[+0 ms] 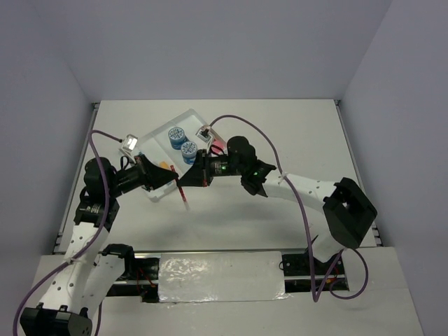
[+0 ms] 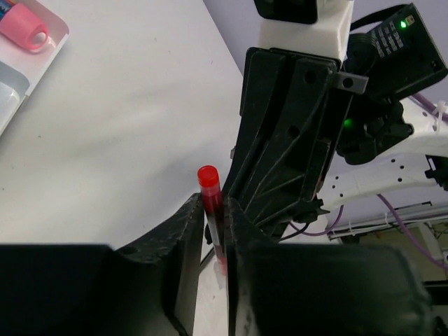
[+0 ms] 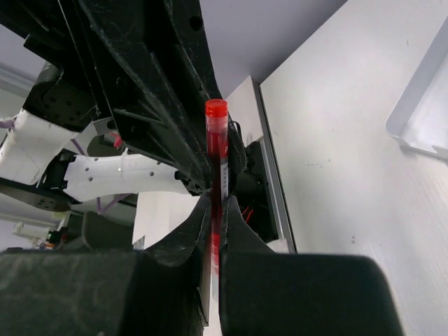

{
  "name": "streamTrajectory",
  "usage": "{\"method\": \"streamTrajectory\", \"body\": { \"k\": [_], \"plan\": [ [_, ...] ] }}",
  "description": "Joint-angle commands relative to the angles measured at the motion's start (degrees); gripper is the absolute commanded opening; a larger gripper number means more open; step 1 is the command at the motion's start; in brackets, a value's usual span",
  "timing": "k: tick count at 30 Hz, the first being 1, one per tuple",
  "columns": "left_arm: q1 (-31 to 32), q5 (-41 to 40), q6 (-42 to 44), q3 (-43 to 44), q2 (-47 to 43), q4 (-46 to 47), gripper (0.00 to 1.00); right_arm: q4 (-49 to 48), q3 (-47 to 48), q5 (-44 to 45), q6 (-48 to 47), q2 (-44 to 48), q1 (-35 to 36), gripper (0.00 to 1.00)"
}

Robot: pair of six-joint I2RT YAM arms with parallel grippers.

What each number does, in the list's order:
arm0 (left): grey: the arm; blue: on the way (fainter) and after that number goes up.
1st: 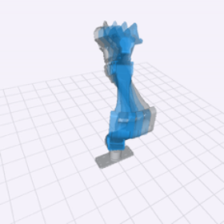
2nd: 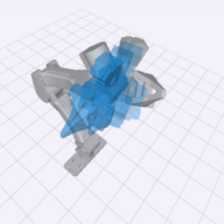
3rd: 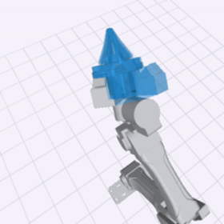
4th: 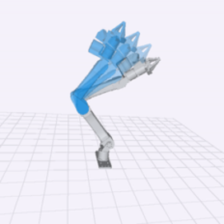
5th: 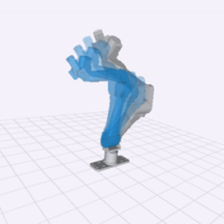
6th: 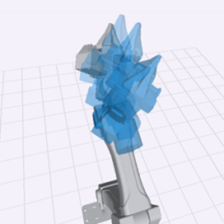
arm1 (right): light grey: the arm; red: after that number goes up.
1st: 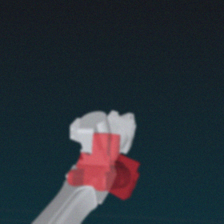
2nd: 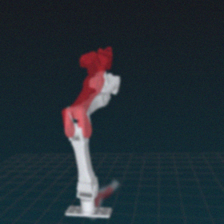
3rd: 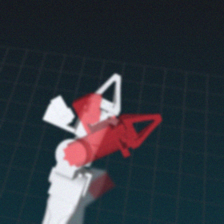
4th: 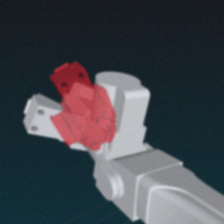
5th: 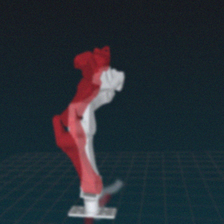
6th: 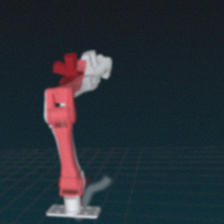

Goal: Sort the stationery into containers
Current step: Pick up the pen from the center of the board, then place the pen in the storage box.

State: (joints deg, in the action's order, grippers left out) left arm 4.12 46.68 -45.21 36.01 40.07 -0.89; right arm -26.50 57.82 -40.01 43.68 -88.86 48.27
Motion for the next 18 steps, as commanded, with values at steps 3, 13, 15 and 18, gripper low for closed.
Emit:
{"method": "streamTrajectory", "body": {
  "k": [3,13,15,18],
  "plan": [
    [0.27,-0.62,0.56,1.43,0.97,2.55,0.07,-3.20,2.56,-1.21,0.18,-1.14,0.86,0.04],
    [0.27,-23.32,3.37,4.15,2.45,-8.24,0.00,-2.08,-1.21,0.89,0.70,-2.02,-2.73,0.64],
    [0.19,-29.94,4.51,7.12,4.30,-13.95,0.00,0.56,-5.25,6.15,0.70,-1.23,-6.95,0.89],
    [-0.25,-45.15,4.96,11.26,11.66,-19.14,0.00,6.97,-11.21,14.74,-0.52,3.06,-11.70,0.89]
  ]
}}
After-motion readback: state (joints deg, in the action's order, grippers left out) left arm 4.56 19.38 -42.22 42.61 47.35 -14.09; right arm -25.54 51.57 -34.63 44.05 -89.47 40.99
